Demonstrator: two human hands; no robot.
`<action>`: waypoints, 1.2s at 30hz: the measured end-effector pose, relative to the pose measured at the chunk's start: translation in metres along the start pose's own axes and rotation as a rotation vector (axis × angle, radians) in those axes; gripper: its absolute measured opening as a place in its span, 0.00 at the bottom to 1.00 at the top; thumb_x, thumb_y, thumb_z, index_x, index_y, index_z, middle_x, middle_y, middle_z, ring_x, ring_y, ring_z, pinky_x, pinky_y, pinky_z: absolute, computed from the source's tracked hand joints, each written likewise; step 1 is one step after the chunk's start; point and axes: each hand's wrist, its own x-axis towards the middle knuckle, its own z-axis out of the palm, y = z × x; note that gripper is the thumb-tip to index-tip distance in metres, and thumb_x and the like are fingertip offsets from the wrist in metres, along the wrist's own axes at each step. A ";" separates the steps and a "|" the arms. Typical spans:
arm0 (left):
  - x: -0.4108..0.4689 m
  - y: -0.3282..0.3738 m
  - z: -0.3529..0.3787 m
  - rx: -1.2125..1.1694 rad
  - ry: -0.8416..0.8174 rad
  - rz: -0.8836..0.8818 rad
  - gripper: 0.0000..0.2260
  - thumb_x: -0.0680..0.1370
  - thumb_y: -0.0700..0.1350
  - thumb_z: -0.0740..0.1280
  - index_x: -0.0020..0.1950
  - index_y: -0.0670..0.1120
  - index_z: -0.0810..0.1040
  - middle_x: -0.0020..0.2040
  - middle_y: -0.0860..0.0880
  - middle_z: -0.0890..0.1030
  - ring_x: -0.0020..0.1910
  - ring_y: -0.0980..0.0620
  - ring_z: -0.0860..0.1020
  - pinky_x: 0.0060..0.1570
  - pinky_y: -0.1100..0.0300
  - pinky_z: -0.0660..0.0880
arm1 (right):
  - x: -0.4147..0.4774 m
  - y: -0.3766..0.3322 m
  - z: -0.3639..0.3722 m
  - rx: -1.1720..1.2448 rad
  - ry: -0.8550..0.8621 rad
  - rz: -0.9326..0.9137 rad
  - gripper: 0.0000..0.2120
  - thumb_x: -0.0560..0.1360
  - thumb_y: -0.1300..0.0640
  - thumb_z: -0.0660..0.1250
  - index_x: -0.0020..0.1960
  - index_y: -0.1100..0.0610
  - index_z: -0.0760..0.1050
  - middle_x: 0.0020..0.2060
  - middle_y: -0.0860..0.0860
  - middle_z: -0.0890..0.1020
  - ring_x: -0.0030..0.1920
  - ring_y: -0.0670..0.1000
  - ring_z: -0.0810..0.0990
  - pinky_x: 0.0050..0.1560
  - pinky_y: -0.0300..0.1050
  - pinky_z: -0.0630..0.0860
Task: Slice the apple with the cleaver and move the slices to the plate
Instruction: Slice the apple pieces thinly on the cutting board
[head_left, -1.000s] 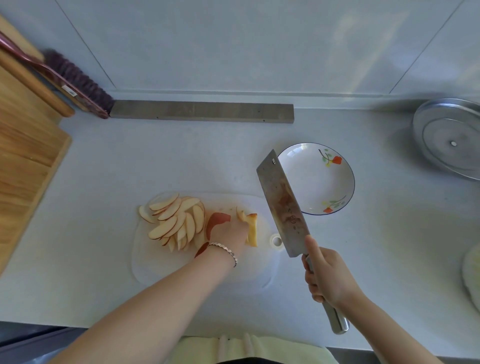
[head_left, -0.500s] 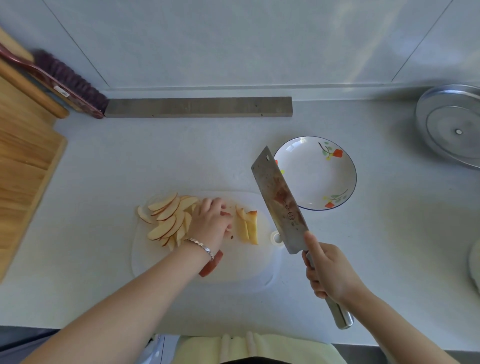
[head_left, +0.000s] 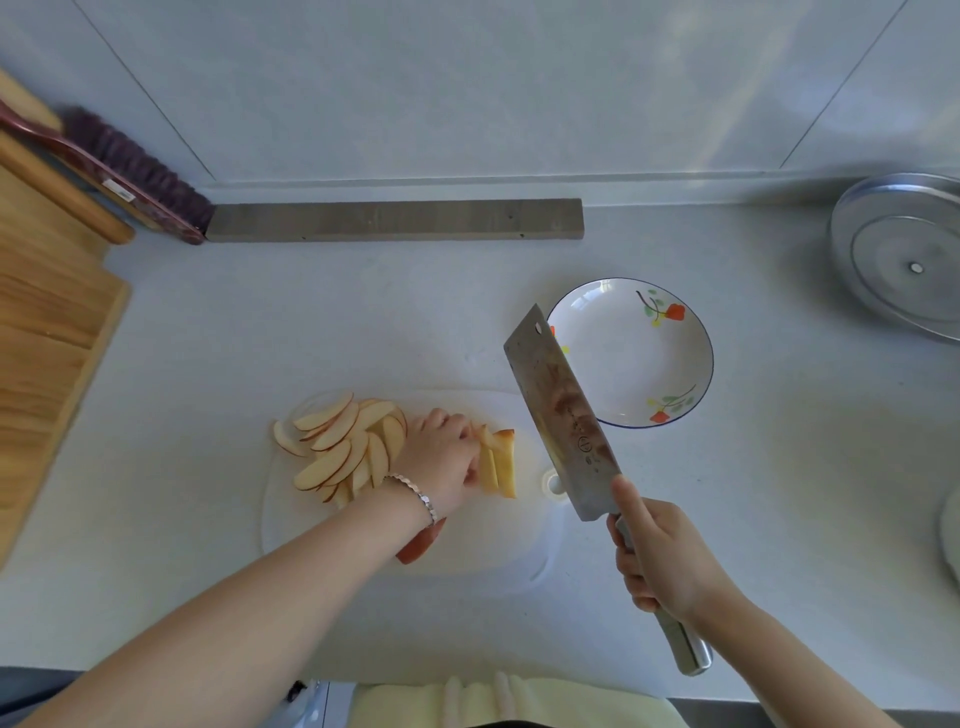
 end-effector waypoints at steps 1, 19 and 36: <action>0.001 0.004 -0.002 -0.142 0.065 -0.096 0.03 0.74 0.42 0.63 0.44 0.44 0.76 0.53 0.46 0.78 0.55 0.45 0.74 0.52 0.59 0.68 | 0.000 0.000 -0.001 0.007 0.000 0.001 0.24 0.78 0.41 0.52 0.32 0.57 0.61 0.20 0.48 0.62 0.20 0.47 0.58 0.23 0.37 0.59; 0.035 0.045 0.009 0.162 -0.127 -0.477 0.33 0.75 0.67 0.53 0.65 0.39 0.65 0.60 0.40 0.72 0.58 0.44 0.72 0.53 0.56 0.70 | -0.002 0.004 -0.006 0.040 0.002 -0.012 0.24 0.79 0.41 0.51 0.32 0.57 0.59 0.21 0.48 0.61 0.21 0.47 0.58 0.24 0.38 0.58; 0.030 0.034 -0.015 -0.396 0.010 -0.457 0.09 0.77 0.41 0.56 0.39 0.45 0.71 0.42 0.44 0.76 0.45 0.43 0.75 0.42 0.58 0.69 | -0.007 0.000 -0.012 0.032 -0.014 -0.025 0.24 0.79 0.41 0.52 0.31 0.56 0.59 0.20 0.47 0.60 0.20 0.47 0.57 0.24 0.37 0.57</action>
